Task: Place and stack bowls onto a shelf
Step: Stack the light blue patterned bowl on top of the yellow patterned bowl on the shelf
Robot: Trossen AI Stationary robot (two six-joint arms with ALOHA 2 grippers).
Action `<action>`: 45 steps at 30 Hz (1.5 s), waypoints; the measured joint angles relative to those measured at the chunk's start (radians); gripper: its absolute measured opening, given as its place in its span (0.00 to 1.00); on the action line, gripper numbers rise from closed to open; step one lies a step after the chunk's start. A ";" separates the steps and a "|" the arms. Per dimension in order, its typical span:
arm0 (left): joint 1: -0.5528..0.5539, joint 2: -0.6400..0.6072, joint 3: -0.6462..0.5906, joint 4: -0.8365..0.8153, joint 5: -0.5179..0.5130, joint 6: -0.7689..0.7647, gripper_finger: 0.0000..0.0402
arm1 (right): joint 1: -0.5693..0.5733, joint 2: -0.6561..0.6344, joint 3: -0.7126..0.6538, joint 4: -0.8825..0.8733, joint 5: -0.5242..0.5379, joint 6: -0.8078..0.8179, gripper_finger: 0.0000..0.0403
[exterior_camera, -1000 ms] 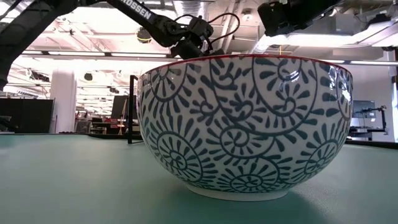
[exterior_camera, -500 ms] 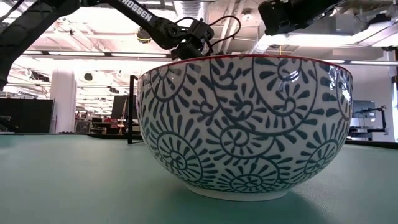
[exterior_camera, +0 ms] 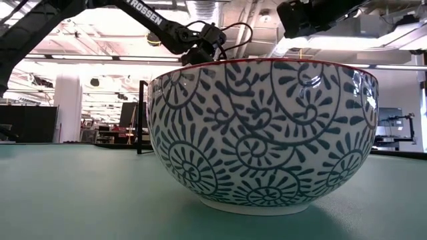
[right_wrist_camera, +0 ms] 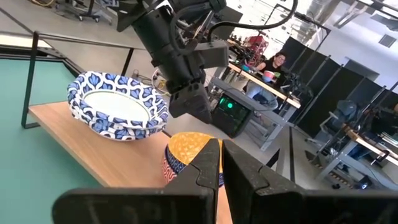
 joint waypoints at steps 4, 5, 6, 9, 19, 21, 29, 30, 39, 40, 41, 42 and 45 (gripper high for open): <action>0.000 0.000 0.000 -0.006 -0.015 0.023 0.30 | 0.000 0.000 0.000 -0.003 -0.003 0.011 0.11; -0.001 0.000 0.000 -0.009 -0.014 0.024 0.30 | 0.000 0.000 0.000 -0.011 -0.023 0.029 0.11; -0.004 -0.001 0.000 -0.019 -0.008 0.024 0.30 | 0.000 0.000 0.000 -0.014 -0.066 0.049 0.11; -0.017 -0.019 0.000 -0.064 0.001 0.024 0.28 | -0.008 -0.017 0.000 -0.037 -0.254 0.141 0.11; -0.140 -0.232 -0.038 -0.135 0.014 0.196 0.17 | -0.047 -0.143 0.056 -0.839 -0.930 0.872 0.11; -0.161 -0.282 -0.067 -0.073 0.073 0.211 0.15 | -0.026 -0.141 0.048 -0.982 -0.983 0.954 0.13; -0.235 -0.459 -0.447 0.265 0.324 0.113 0.13 | 0.160 -0.105 0.049 -1.143 -1.253 1.116 0.29; -0.253 -0.476 -0.501 0.322 0.329 0.102 0.13 | 0.192 -0.102 0.049 -1.145 -1.264 1.127 0.32; -0.391 -0.555 -0.721 0.555 0.226 0.114 0.16 | 0.386 -0.021 0.048 -1.101 -1.339 1.219 0.55; -0.400 -0.556 -0.721 0.547 0.217 0.114 0.17 | 0.400 0.001 0.049 -1.098 -1.360 1.232 0.55; -0.407 -0.556 -0.721 0.547 0.211 0.114 0.18 | 0.408 0.023 0.050 -1.100 -1.375 1.238 0.55; -0.409 -0.555 -0.721 0.542 0.209 0.114 0.18 | 0.412 0.045 0.049 -1.101 -1.394 1.245 0.55; -0.416 -0.555 -0.721 0.540 0.205 0.114 0.22 | 0.429 0.109 0.049 -1.092 -1.441 1.257 0.53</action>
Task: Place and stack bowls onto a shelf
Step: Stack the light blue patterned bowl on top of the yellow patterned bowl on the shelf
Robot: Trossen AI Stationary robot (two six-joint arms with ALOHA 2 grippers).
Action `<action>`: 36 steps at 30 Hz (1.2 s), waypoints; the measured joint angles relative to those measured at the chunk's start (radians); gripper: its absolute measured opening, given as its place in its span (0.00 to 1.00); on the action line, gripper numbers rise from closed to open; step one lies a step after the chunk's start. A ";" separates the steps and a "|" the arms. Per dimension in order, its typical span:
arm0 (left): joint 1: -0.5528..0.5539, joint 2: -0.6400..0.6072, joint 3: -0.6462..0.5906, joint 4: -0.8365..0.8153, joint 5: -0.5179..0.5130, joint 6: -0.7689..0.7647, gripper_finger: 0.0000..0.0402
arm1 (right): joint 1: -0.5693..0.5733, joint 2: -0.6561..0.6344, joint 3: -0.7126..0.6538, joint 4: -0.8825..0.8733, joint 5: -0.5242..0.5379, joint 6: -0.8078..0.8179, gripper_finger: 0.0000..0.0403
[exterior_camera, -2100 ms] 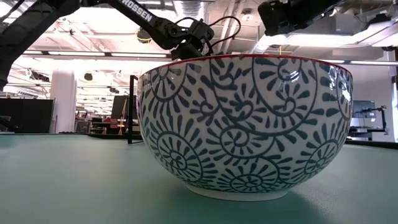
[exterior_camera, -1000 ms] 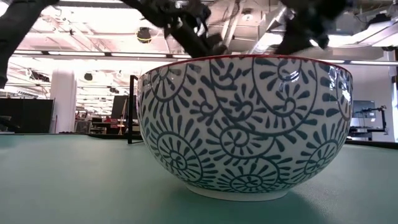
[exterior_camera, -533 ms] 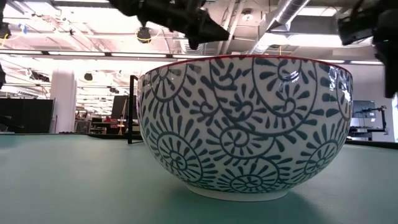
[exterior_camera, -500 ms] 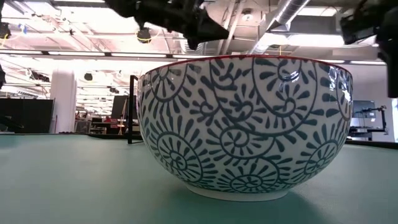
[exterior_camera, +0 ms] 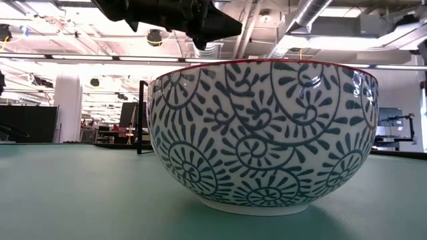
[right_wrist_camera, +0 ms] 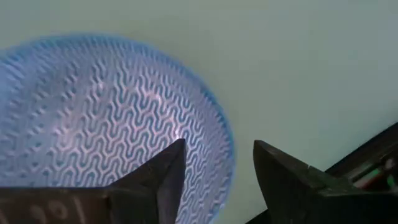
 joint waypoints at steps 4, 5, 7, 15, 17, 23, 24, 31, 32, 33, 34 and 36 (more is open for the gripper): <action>0.000 0.000 0.000 0.001 -0.002 0.014 0.26 | -0.005 0.075 0.000 0.033 -0.040 0.004 0.45; 0.000 0.000 0.000 0.001 -0.003 0.016 0.27 | -0.006 0.088 0.000 0.039 -0.049 0.004 0.42; 0.000 0.000 0.000 0.000 -0.014 0.016 0.29 | -0.008 0.105 0.000 0.048 -0.064 0.004 0.34; 0.002 0.001 0.000 -0.082 -0.157 0.070 0.30 | -0.016 0.045 0.016 0.058 -0.066 0.060 0.10; 0.004 0.001 0.000 -0.092 -0.155 0.080 0.30 | -0.014 0.018 0.029 0.059 -0.020 0.063 0.10; 0.002 0.012 0.000 -0.022 -0.019 0.056 0.30 | -0.078 -0.030 0.064 0.103 0.224 0.008 0.10; 0.001 0.015 0.000 -0.006 -0.002 0.050 0.30 | -0.104 -0.028 0.064 0.123 0.255 -0.011 0.10; -0.020 0.098 0.002 0.090 0.018 0.075 0.30 | -0.299 0.004 0.067 0.338 0.428 -0.142 0.11; -0.024 0.109 0.006 0.087 0.023 0.074 0.30 | -0.323 0.004 0.065 0.358 0.447 -0.157 0.11; -0.028 0.117 0.011 0.073 0.037 0.067 0.31 | -0.343 0.004 0.066 0.375 0.462 -0.166 0.11; -0.029 0.131 0.021 0.061 0.057 0.059 0.31 | -0.360 0.004 0.068 0.381 0.480 -0.173 0.11; -0.029 0.146 0.047 0.031 0.096 0.037 0.34 | -0.388 0.004 0.068 0.383 0.525 -0.197 0.11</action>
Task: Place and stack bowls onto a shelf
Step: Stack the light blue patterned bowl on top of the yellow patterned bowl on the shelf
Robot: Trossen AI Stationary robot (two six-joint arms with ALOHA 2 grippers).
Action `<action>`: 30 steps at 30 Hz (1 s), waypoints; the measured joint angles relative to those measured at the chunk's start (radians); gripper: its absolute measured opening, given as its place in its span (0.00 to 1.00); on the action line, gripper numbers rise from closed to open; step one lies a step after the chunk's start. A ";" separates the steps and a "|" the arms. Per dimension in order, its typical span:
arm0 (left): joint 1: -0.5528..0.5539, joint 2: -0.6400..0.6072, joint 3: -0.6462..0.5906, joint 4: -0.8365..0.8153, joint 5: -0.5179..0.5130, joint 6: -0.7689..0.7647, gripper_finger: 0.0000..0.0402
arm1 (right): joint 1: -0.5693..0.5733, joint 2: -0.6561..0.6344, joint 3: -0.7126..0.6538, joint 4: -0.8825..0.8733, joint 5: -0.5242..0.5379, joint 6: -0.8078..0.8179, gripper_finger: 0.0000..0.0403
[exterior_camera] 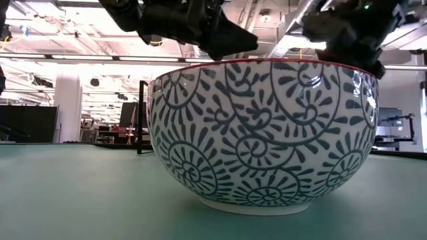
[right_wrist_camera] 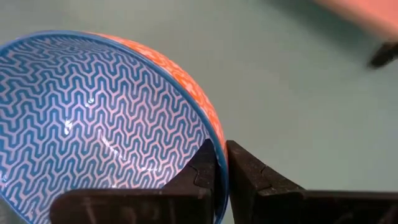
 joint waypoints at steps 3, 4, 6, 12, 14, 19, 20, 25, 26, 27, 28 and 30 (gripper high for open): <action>0.000 0.015 0.035 -0.063 0.025 -0.012 0.39 | -0.025 -0.002 -0.002 0.000 0.043 -0.032 0.11; -0.002 0.017 0.040 -0.073 0.016 -0.012 0.41 | -0.038 -0.003 0.000 0.004 0.046 -0.034 0.11; -0.005 0.026 0.041 -0.097 -0.006 -0.012 0.44 | -0.060 -0.004 0.001 0.005 0.047 -0.041 0.11; -0.026 0.088 0.071 -0.086 -0.098 0.052 0.47 | -0.113 -0.004 0.002 0.052 0.095 -0.083 0.11; -0.033 0.100 0.080 -0.119 -0.122 0.051 0.47 | -0.128 -0.004 0.002 0.053 0.096 -0.100 0.11; -0.046 0.114 0.118 -0.137 -0.168 0.064 0.47 | -0.156 -0.005 0.002 0.059 0.099 -0.118 0.11; -0.048 0.114 0.118 -0.141 -0.192 0.070 0.47 | -0.156 -0.004 0.002 0.061 0.103 -0.129 0.11; -0.051 0.112 0.120 -0.174 -0.411 0.078 0.47 | -0.131 -0.003 0.036 0.062 0.196 -0.227 0.11; -0.048 0.110 0.120 -0.185 -0.416 0.085 0.46 | -0.124 -0.002 0.044 0.059 0.216 -0.240 0.12; -0.047 0.109 0.121 -0.194 -0.416 0.087 0.44 | -0.115 -0.002 0.050 0.055 0.237 -0.252 0.12; -0.046 0.109 0.121 -0.196 -0.413 0.088 0.42 | -0.111 -0.002 0.055 0.053 0.253 -0.265 0.12; -0.047 0.109 0.122 -0.197 -0.409 0.091 0.38 | -0.110 -0.002 0.063 0.057 0.261 -0.301 0.12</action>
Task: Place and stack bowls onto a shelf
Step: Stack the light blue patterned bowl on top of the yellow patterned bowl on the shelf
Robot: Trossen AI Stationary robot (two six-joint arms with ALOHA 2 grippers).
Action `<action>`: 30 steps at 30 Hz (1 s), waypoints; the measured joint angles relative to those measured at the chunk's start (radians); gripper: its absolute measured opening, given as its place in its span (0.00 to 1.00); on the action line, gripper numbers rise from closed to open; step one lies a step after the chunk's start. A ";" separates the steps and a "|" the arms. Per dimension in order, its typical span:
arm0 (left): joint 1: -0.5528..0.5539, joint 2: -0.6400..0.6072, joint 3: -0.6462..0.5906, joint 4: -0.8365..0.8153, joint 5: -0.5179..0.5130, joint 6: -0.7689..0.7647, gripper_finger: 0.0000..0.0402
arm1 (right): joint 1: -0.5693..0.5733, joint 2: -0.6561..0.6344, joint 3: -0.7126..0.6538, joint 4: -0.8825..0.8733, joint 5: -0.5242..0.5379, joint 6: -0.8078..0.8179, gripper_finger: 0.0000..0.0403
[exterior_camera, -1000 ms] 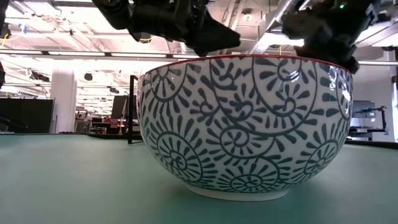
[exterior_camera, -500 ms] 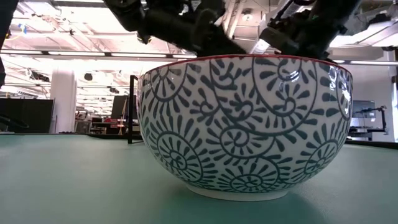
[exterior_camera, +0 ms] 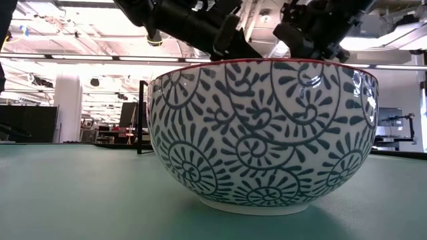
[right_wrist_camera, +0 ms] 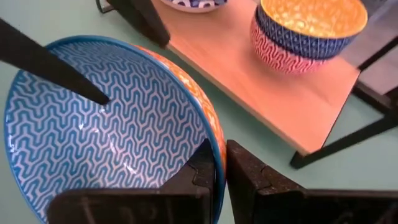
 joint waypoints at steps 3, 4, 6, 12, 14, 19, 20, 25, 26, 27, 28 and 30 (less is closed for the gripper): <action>-0.001 0.000 0.016 -0.027 -0.014 0.001 0.27 | 0.001 0.000 0.010 0.002 0.006 -0.044 0.12; -0.001 0.000 0.022 -0.038 -0.021 0.000 0.23 | 0.001 0.000 0.013 0.004 0.010 -0.049 0.12; -0.001 0.000 0.035 -0.064 -0.046 0.000 0.15 | 0.001 0.000 0.020 0.001 0.019 -0.050 0.13; -0.001 0.002 0.039 -0.077 -0.127 0.020 0.02 | 0.000 0.000 0.060 -0.039 0.036 -0.090 0.13; 0.000 0.002 0.038 -0.082 -0.130 0.032 0.04 | 0.000 0.000 0.078 -0.046 0.035 -0.124 0.13; 0.002 0.003 0.035 -0.083 -0.111 0.047 0.09 | 0.002 -0.002 0.121 -0.043 0.036 -0.203 0.13; 0.002 0.003 0.035 -0.082 -0.100 0.048 0.10 | 0.002 -0.002 0.127 -0.041 0.035 -0.219 0.13; 0.003 0.005 0.035 -0.076 -0.079 0.043 0.13 | 0.003 -0.002 0.139 -0.006 0.034 -0.291 0.10; 0.003 0.005 0.035 -0.075 -0.079 0.042 0.13 | 0.003 -0.002 0.139 0.003 0.034 -0.305 0.10; 0.003 0.005 0.035 -0.073 -0.079 0.041 0.13 | 0.003 -0.002 0.138 0.011 0.035 -0.320 0.09; 0.003 0.005 0.035 -0.070 -0.079 0.041 0.13 | 0.003 -0.003 0.139 0.019 0.036 -0.332 0.08; 0.003 0.005 0.035 -0.067 -0.079 0.045 0.13 | 0.003 -0.003 0.139 0.043 0.039 -0.351 0.08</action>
